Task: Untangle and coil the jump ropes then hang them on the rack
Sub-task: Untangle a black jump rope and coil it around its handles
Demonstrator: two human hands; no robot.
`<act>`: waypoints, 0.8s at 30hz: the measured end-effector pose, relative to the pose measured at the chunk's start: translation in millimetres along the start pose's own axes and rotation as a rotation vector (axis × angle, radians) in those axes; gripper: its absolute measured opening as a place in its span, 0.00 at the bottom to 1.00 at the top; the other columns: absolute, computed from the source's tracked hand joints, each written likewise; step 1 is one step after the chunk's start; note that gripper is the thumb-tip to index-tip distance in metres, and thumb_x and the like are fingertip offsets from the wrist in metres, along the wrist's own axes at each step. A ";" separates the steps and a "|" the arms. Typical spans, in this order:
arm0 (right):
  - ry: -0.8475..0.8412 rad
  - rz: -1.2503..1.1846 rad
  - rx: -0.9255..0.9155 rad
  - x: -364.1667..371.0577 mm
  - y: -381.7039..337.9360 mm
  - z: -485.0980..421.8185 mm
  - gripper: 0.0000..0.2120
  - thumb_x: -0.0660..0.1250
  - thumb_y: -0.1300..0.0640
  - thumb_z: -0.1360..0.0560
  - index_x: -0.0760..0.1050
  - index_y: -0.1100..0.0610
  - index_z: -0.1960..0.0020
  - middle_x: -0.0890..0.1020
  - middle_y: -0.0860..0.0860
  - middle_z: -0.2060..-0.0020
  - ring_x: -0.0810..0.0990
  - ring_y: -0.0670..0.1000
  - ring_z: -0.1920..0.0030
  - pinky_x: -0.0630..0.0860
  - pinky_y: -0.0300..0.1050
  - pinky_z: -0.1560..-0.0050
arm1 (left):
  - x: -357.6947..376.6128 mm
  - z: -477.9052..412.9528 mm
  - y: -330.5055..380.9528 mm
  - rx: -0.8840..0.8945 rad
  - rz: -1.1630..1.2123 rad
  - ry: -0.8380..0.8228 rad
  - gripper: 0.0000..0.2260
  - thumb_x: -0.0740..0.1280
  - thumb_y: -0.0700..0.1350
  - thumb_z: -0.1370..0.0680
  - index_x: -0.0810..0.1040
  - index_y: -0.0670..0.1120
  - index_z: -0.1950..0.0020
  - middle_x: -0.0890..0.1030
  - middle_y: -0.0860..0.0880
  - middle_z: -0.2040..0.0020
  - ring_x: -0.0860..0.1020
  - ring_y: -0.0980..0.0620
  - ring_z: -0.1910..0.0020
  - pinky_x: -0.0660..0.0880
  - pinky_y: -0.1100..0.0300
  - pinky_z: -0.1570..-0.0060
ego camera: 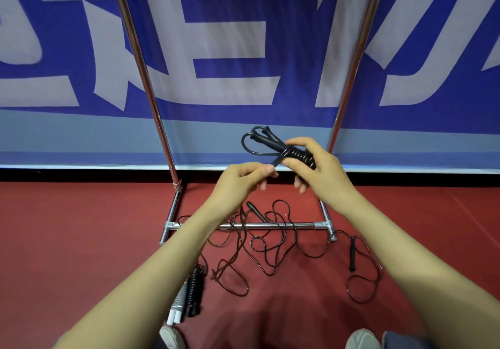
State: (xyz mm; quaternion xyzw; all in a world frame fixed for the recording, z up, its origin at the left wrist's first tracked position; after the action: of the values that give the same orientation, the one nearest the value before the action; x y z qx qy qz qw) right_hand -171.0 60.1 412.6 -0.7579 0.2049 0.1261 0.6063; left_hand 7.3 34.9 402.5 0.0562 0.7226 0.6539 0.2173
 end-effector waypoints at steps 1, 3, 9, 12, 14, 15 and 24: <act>-0.038 -0.067 0.006 0.0 -2.2 0.6 0.11 0.68 0.54 0.23 0.74 0.46 0.42 0.79 0.54 0.72 0.78 0.54 0.73 0.77 0.47 0.66 | -0.5 -2.2 -0.9 -0.003 0.040 0.024 0.09 0.66 0.48 0.21 0.81 0.45 0.47 0.76 0.51 0.69 0.65 0.60 0.75 0.61 0.66 0.69; -0.117 -0.210 0.007 -0.1 -5.0 1.3 0.10 0.67 0.58 0.22 0.74 0.49 0.42 0.78 0.56 0.70 0.77 0.55 0.72 0.75 0.47 0.70 | 0.2 -3.2 -0.1 0.007 0.189 0.004 0.12 0.68 0.45 0.23 0.77 0.46 0.40 0.79 0.49 0.66 0.63 0.57 0.75 0.61 0.68 0.72; -0.258 -0.632 0.161 7.0 -14.1 7.4 0.19 0.65 0.50 0.28 0.71 0.56 0.40 0.75 0.57 0.66 0.74 0.52 0.75 0.68 0.40 0.78 | 3.7 -2.0 5.4 0.107 0.300 -0.026 0.13 0.64 0.42 0.22 0.77 0.49 0.38 0.72 0.58 0.70 0.57 0.55 0.70 0.56 0.64 0.69; -0.228 -0.618 0.250 10.4 -11.9 4.7 0.22 0.66 0.50 0.27 0.64 0.59 0.39 0.77 0.58 0.66 0.75 0.53 0.75 0.70 0.41 0.77 | 8.4 -1.3 1.6 0.064 0.401 -0.008 0.13 0.63 0.40 0.21 0.76 0.46 0.37 0.76 0.60 0.69 0.57 0.57 0.72 0.55 0.65 0.70; -0.206 -0.543 0.301 14.8 -10.7 3.4 0.17 0.65 0.50 0.23 0.63 0.60 0.43 0.78 0.59 0.63 0.78 0.54 0.73 0.75 0.42 0.74 | 9.5 -0.6 -2.7 0.025 0.420 0.039 0.13 0.65 0.40 0.21 0.77 0.44 0.37 0.79 0.59 0.66 0.57 0.57 0.72 0.57 0.67 0.71; -0.197 -0.500 0.322 17.5 -9.2 3.3 0.16 0.64 0.50 0.22 0.64 0.60 0.45 0.79 0.59 0.62 0.80 0.54 0.71 0.77 0.43 0.71 | 9.8 -1.0 -4.9 0.003 0.434 0.061 0.13 0.65 0.40 0.21 0.78 0.44 0.37 0.79 0.58 0.65 0.57 0.57 0.72 0.58 0.67 0.71; -0.185 -0.633 0.348 14.4 0.1 -2.0 0.12 0.63 0.61 0.20 0.74 0.65 0.39 0.81 0.60 0.46 0.84 0.53 0.52 0.80 0.44 0.46 | 5.4 -12.3 -16.3 -0.069 0.492 0.240 0.08 0.66 0.41 0.21 0.80 0.47 0.44 0.76 0.51 0.57 0.59 0.56 0.73 0.58 0.65 0.69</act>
State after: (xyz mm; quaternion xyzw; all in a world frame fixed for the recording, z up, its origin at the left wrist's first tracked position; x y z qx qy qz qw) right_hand -158.4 55.9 406.6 -0.6547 -0.0768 -0.0361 0.7511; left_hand 1.1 23.3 386.0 0.1449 0.6851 0.7131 -0.0334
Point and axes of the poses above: each hand's wrist, its own z-axis away from the middle knuckle, its own x-axis out of the palm, y = z × x, the point moved 1 cm from there along -z, towards the middle knuckle
